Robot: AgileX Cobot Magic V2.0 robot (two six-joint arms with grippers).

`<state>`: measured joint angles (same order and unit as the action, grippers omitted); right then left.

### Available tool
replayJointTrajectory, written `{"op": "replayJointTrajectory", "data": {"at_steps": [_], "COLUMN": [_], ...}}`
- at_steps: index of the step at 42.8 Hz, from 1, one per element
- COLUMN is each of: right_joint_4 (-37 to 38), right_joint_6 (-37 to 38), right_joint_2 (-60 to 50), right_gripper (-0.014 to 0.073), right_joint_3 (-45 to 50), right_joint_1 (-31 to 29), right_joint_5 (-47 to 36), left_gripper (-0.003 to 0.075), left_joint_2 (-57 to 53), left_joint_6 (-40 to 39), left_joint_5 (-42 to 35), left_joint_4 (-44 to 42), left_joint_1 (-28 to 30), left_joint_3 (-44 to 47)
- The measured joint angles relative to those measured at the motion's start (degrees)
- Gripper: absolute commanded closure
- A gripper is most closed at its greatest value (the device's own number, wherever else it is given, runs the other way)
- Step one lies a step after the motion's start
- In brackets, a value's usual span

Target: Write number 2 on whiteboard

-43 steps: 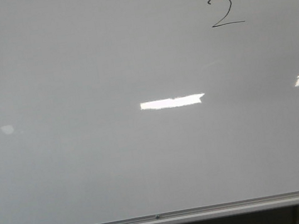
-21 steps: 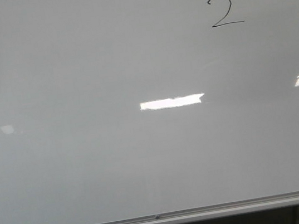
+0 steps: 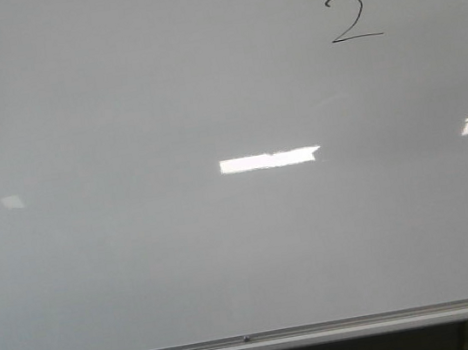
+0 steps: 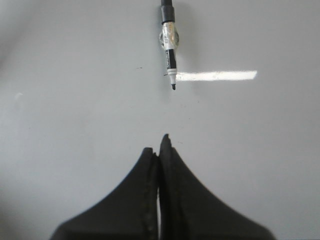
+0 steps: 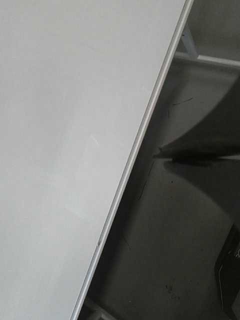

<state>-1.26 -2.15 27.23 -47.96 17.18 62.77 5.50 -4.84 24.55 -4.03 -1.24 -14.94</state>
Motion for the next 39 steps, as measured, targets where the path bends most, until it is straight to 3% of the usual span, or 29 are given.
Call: {"op": "replayJointTrajectory", "data": {"at_steps": [15, 22, 39], "right_joint_4": [0.0, 0.0, 0.0], "right_joint_6": [0.0, 0.0, 0.0], "right_joint_2": [0.0, 0.0, 0.0], "right_gripper": [0.0663, 0.0663, 0.0663], "right_joint_3": [0.0, 0.0, 0.0], "right_joint_1": [0.0, 0.0, 0.0], "right_joint_5": [0.0, 0.0, 0.0], "left_gripper": [0.0741, 0.0741, 0.0741], "left_joint_2": [-5.7, -5.7, -5.7], "left_joint_6": [0.0, 0.0, 0.0], "left_joint_5": [-13.2, -19.4, -20.9], "left_joint_4": [3.4, 3.5, 3.5], "left_joint_1": [2.9, 2.1, 0.5], "left_joint_3": [15.2, 15.3, 15.3]}}
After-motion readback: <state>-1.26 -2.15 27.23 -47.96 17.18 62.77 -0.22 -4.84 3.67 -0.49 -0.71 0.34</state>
